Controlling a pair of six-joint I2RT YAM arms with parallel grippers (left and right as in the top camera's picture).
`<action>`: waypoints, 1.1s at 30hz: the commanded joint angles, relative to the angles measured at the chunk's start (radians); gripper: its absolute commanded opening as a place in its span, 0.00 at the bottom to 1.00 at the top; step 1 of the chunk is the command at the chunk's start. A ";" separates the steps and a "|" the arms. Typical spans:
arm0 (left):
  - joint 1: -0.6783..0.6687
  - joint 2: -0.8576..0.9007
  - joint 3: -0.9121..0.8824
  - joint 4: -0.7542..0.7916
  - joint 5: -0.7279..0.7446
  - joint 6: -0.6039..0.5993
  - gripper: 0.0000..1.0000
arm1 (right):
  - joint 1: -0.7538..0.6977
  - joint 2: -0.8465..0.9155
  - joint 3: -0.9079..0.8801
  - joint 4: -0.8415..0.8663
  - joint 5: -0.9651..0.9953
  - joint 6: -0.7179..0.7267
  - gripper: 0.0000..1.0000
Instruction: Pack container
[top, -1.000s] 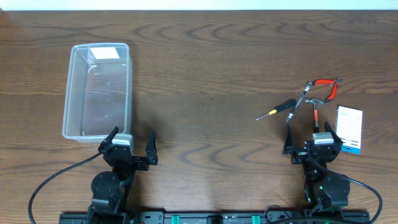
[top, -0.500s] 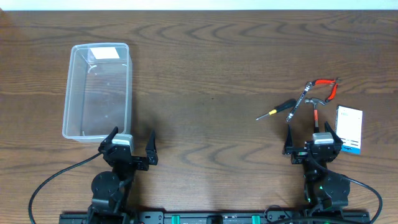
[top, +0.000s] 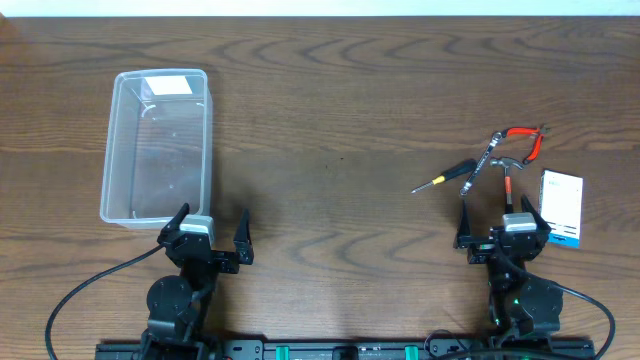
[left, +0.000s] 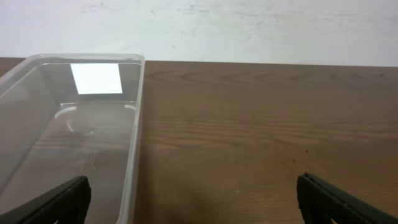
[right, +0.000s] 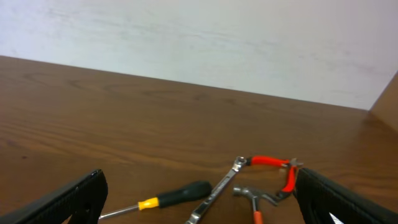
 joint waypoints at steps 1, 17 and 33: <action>0.005 -0.005 -0.027 -0.002 -0.018 0.002 0.98 | 0.004 -0.005 -0.002 -0.007 -0.023 0.094 0.99; 0.005 0.063 0.054 -0.013 -0.018 -0.013 0.98 | 0.004 0.071 0.025 -0.004 -0.110 0.309 0.99; 0.005 0.846 0.776 -0.396 -0.018 -0.029 0.98 | 0.004 0.734 0.671 -0.373 -0.128 0.090 0.99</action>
